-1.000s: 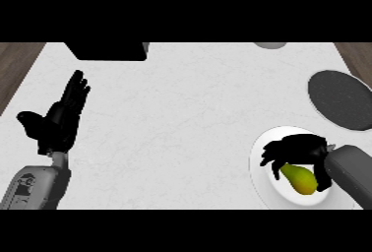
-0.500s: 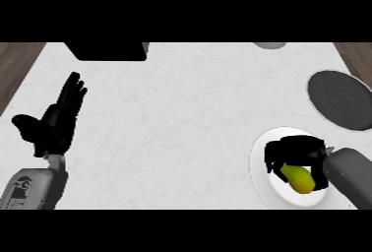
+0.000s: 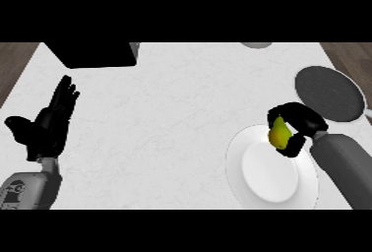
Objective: Pick the pear from the plate and place it in the pan
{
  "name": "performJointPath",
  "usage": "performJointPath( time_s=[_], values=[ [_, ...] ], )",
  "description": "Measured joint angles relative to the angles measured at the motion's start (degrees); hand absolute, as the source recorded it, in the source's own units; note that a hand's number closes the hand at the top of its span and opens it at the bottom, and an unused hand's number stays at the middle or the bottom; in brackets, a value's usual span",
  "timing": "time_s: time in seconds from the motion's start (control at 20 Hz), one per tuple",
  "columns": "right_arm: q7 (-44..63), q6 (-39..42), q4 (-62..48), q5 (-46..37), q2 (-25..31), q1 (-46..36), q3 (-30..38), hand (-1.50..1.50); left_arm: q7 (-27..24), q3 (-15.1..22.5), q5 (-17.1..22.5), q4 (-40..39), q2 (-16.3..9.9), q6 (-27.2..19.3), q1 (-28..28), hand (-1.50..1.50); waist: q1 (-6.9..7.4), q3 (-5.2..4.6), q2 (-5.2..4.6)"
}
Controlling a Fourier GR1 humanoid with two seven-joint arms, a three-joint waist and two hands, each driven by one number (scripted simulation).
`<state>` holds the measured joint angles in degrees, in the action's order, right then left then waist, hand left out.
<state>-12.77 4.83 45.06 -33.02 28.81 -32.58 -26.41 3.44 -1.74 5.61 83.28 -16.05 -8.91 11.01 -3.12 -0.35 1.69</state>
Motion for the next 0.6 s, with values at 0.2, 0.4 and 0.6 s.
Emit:
performJointPath(
  time_s=[0.2, 0.4, 0.6],
  values=[
    [14.71, -10.14, 4.00, -0.65, -3.82, -3.34, 4.88, 1.50, 0.53, -0.02, 0.10, 0.41, 0.01, -0.02, -0.20, 0.00, -0.12, 0.04, 0.27],
    [28.66, -17.71, 10.68, -3.81, -6.55, -4.68, 6.67, 1.50, 0.79, -0.22, 0.40, 1.32, -0.33, 0.44, -1.11, 0.00, 0.24, 0.09, 0.05],
    [40.18, -21.02, 19.19, -7.27, -6.31, -4.66, 8.24, 1.50, 0.20, -0.36, 0.40, 0.54, -0.10, 0.82, -0.18, 0.00, 0.69, 0.17, -0.55]
  ],
)
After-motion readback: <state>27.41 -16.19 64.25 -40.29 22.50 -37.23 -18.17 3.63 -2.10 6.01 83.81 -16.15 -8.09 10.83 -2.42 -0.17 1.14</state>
